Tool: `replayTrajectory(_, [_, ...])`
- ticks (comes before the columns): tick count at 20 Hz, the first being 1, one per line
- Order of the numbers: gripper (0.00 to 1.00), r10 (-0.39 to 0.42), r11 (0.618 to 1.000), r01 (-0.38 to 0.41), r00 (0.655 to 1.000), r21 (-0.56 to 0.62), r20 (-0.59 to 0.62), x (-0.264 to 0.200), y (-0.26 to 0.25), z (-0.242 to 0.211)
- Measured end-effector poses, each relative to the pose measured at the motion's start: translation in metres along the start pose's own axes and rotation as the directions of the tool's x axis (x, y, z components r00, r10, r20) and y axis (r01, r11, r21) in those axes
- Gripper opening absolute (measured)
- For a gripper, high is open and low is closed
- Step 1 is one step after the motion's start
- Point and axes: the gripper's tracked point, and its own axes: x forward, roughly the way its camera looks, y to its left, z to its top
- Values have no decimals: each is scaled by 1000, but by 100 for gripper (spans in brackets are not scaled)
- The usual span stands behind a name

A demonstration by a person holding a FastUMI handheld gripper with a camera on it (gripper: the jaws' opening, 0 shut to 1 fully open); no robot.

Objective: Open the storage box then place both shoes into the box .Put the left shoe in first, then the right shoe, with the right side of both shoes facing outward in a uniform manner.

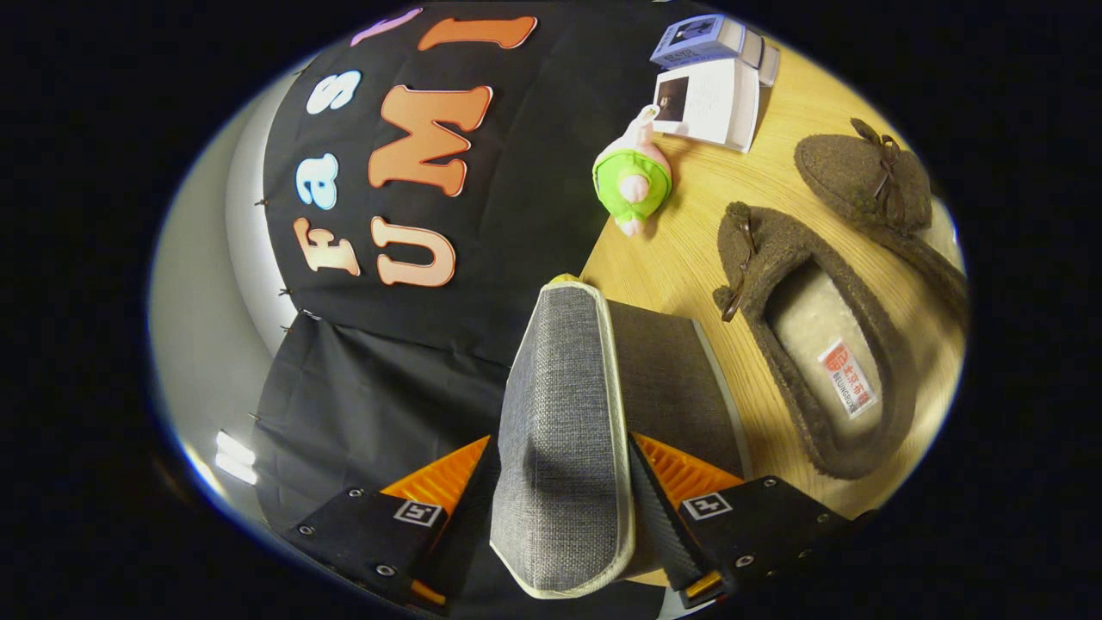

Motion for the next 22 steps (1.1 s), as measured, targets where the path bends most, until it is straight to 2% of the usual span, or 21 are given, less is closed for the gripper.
replayTrajectory(4, [70,22,1000,-22,1000,-3,6,-8,4,-1])
replayTrajectory(6, [49,3,1000,-3,1000,19,29,-6,-1,2])
replayTrajectory(7, [36,12,999,-14,999,44,34,-5,2,4])
replayTrajectory(9, [15,28,997,-30,999,68,33,-7,12,4])
replayTrajectory(11, [2,12,999,-14,999,37,52,-4,21,8])
replayTrajectory(22, [1,106,991,-101,993,-85,54,-1,114,15])
